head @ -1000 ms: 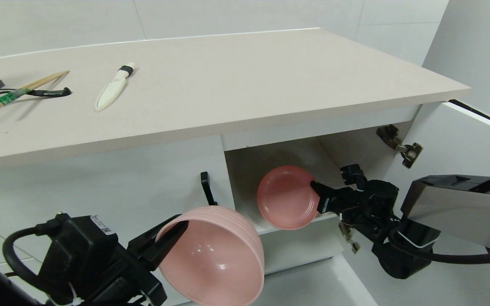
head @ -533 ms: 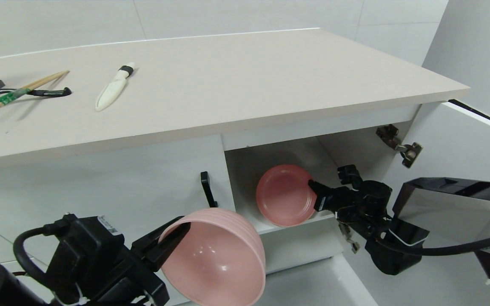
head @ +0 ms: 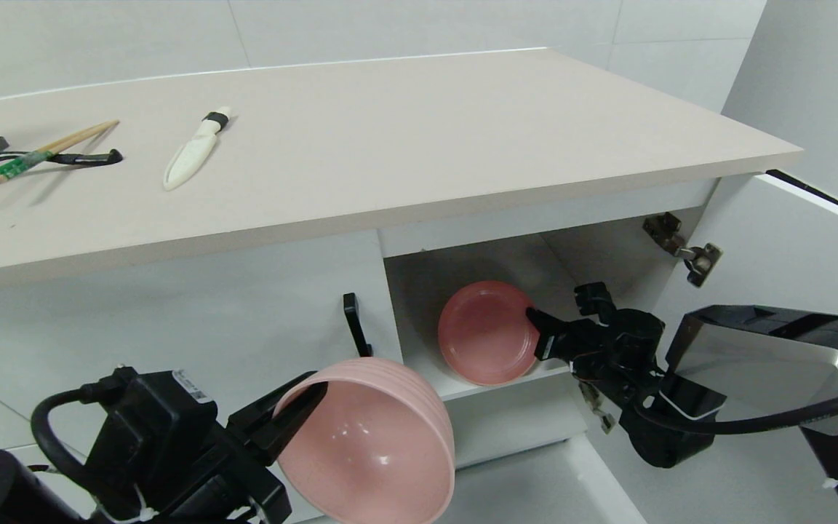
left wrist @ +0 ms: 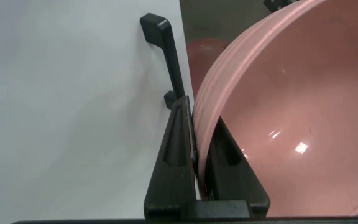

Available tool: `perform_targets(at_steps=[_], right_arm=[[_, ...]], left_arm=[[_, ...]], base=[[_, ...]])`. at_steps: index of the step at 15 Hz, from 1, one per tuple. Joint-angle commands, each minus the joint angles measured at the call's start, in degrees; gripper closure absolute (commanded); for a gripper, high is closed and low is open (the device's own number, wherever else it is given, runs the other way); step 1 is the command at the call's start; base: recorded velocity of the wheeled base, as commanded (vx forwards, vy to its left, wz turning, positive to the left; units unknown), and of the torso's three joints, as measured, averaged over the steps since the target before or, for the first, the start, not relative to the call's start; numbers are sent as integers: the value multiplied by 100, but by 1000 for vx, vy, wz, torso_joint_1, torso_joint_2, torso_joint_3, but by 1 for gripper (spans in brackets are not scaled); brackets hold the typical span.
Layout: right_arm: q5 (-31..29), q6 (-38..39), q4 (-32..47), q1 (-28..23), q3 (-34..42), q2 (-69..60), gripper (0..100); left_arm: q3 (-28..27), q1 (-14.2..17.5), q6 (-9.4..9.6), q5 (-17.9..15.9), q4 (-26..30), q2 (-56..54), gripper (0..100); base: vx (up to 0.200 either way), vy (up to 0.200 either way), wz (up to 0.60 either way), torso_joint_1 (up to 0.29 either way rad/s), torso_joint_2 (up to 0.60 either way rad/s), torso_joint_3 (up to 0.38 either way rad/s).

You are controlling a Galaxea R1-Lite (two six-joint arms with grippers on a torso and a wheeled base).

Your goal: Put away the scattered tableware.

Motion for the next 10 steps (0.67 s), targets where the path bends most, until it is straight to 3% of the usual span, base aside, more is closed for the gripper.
perform_targets(at_steps=[1,10], right_arm=[[-35,-3,29,-13,-82,51,100],[-229,-3,91,-57,-284,174,100]], left_arm=[[0,-2,-1,1,-6,9,100],[0,-2,-1,1,-6,18,100]], base=[[0,0,0,0,0,0],[0,0,0,0,0,0]])
